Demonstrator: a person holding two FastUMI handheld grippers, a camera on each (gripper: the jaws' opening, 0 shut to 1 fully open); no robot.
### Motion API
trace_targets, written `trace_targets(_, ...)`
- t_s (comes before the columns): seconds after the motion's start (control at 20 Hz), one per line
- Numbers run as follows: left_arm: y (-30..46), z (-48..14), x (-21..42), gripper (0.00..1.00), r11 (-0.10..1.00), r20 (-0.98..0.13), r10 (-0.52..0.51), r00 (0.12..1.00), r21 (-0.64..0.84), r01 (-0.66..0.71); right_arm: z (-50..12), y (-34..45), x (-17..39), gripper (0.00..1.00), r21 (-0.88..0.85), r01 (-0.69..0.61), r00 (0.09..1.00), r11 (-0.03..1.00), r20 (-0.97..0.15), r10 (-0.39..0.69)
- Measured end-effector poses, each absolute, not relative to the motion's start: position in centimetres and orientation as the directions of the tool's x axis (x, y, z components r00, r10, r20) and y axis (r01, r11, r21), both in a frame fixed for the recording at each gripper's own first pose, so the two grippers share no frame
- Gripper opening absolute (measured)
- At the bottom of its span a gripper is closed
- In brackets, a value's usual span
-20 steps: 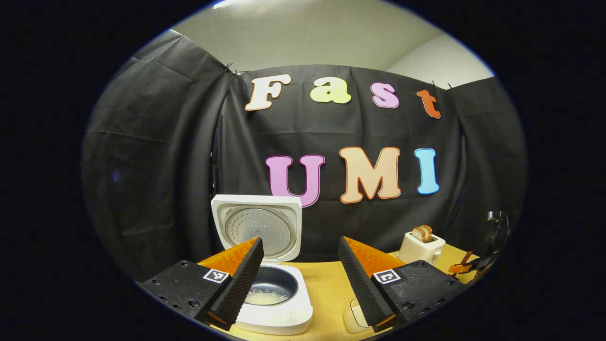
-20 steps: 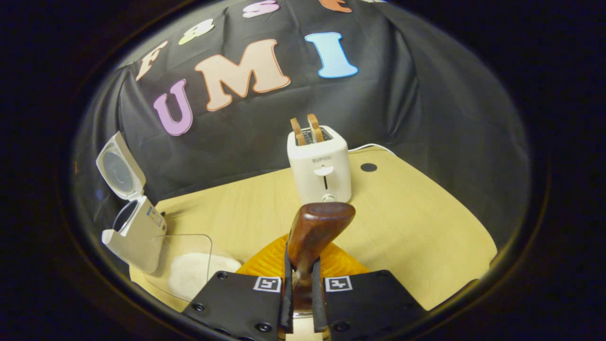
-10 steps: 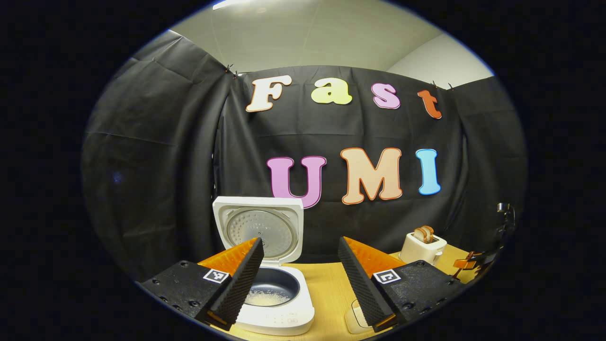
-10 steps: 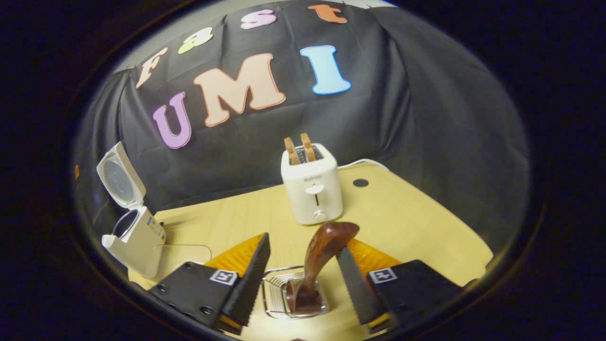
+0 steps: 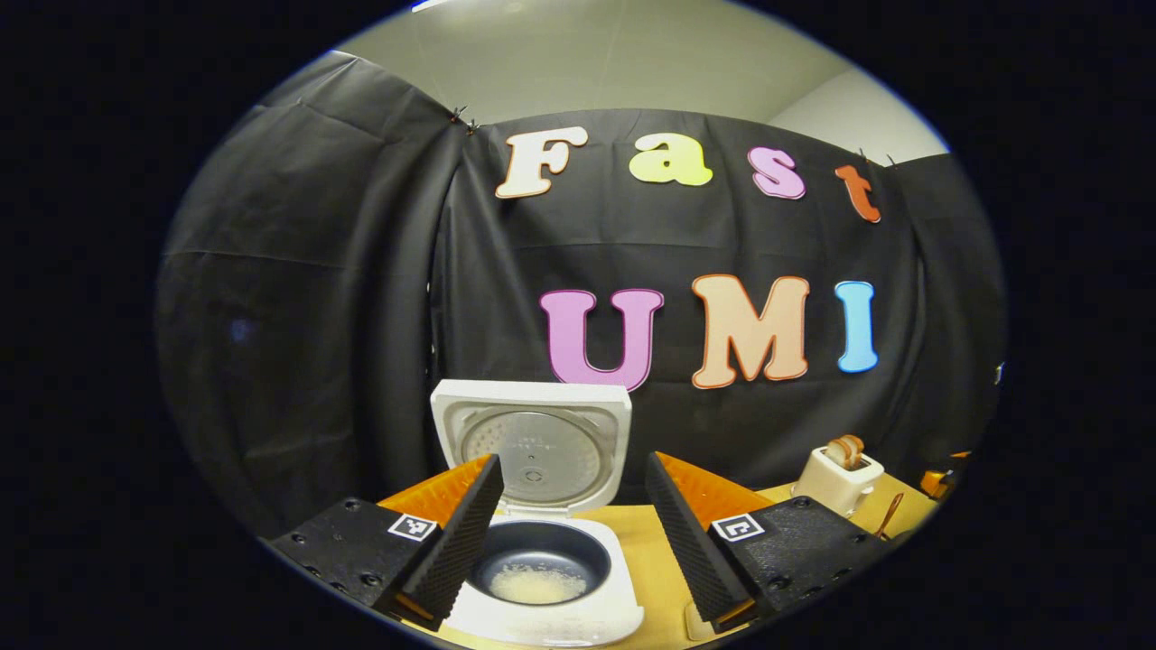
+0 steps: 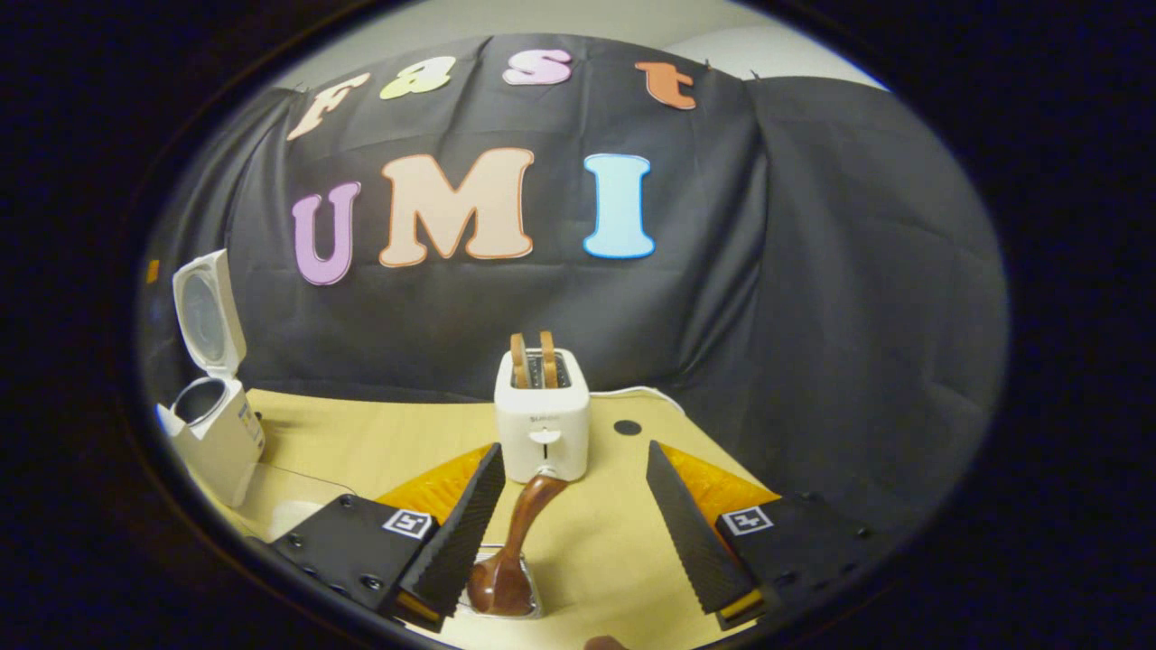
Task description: Close the left gripper, press the button to open the rice cooker; take a wooden spoon from the chopstick holder with the right hand, scoop a spoonful of rice and pour it into the rice cooker, then put the wooden spoon back into the chopstick holder.
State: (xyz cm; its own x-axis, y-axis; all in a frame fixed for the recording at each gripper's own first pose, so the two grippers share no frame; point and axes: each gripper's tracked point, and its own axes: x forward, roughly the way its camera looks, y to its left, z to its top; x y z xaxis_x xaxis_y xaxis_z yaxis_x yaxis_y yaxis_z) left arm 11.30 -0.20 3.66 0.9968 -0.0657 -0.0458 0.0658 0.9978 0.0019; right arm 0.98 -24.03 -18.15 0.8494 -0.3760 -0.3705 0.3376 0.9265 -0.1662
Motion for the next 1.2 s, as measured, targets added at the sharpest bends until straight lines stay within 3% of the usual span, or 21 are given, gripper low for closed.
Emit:
trace_targets(0.25, 1.4, 5.8, 15.7, 0.94, 0.992, -0.063, -0.106, 0.992, -0.076, 0.101, -16.0, -24.7, 0.0, 0.99, -0.22, 0.351, 0.856, 0.91, -0.317, -0.407)
trace_targets(0.6, 2.1, 8.5, 22.1, 0.91, 0.988, -0.054, -0.151, 0.987, -0.04, 0.149, -15.5, -25.0, -1.1, 1.0, -0.229, 0.378, 0.839, 0.897, -0.324, -0.437)
trace_targets(0.9, 2.2, 6.7, 28.1, 0.91, 0.991, -0.095, -0.129, 0.987, 0.026, 0.132, -16.0, -25.2, -2.3, 0.99, -0.264, 0.387, 0.82, 0.883, -0.339, -0.461)
trace_targets(1.2, 2.3, 4.5, 31.4, 0.93, 0.991, -0.147, -0.124, 0.981, -0.065, 0.115, -16.1, -26.0, -4.1, 0.99, -0.282, 0.412, 0.796, 0.866, -0.351, -0.493)
